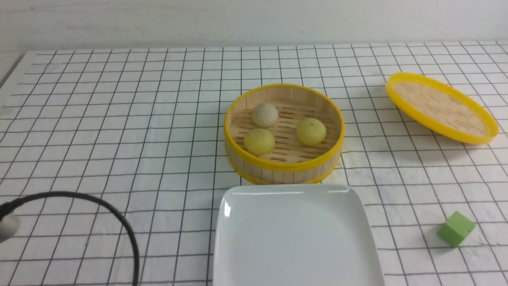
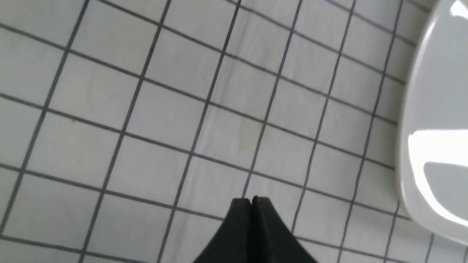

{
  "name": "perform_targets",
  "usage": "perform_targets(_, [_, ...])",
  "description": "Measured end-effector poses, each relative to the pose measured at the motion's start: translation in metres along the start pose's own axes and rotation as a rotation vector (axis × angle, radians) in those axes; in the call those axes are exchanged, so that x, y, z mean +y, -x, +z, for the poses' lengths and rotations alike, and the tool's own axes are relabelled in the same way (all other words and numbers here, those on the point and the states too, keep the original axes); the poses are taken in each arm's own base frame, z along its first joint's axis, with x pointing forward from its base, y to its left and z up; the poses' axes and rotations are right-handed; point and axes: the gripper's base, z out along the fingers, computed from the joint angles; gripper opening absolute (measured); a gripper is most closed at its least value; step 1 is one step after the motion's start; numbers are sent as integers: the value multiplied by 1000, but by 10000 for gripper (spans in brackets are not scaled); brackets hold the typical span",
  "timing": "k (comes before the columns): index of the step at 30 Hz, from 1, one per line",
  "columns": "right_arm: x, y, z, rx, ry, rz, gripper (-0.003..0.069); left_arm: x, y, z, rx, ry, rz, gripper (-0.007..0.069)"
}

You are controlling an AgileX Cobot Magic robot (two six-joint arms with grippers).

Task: Put the steamed buns into the plate on the white-black tablecloth.
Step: 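Reach toward a bun in the bamboo steamer with the right gripper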

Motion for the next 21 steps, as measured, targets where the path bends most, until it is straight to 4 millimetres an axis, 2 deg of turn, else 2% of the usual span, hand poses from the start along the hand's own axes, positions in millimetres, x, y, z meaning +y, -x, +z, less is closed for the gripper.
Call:
perform_targets(2, [11, 11, 12, 65, 95, -20, 7, -2, 5, 8, 33, -3, 27, 2])
perform_targets(4, [34, 26, 29, 117, 311, -89, 18, -8, 14, 19, 81, -28, 69, 4])
perform_targets(5, [36, 28, 32, 122, 326, -109, 18, -8, 14, 20, 85, -34, 69, 5])
perform_targets(7, [58, 42, 43, 138, 470, -179, 27, -12, 18, 28, 120, -60, 100, 16])
perform_targets(9, [74, 55, 50, 143, 516, -224, 34, -14, 20, 33, 150, -73, 110, 26])
perform_targets(11, [93, 73, 62, 143, 501, -283, 42, -15, 22, 38, 176, -77, 128, 44])
perform_targets(12, [95, 74, 61, 138, 501, -294, 43, -15, 22, 38, 177, -77, 133, 46])
perform_targets(13, [110, 89, 72, 123, 462, -324, 57, -15, 22, 40, 191, -75, 143, 59])
perform_targets(14, [116, 97, 76, 106, 439, -337, 67, -15, 23, 41, 197, -73, 144, 66])
perform_targets(19, [151, 135, 98, 36, 337, -385, 157, -15, 24, 43, 193, -72, 147, 119])
perform_targets(21, [169, 157, 113, -9, 286, -420, 229, -15, 25, 43, 177, -74, 147, 160])
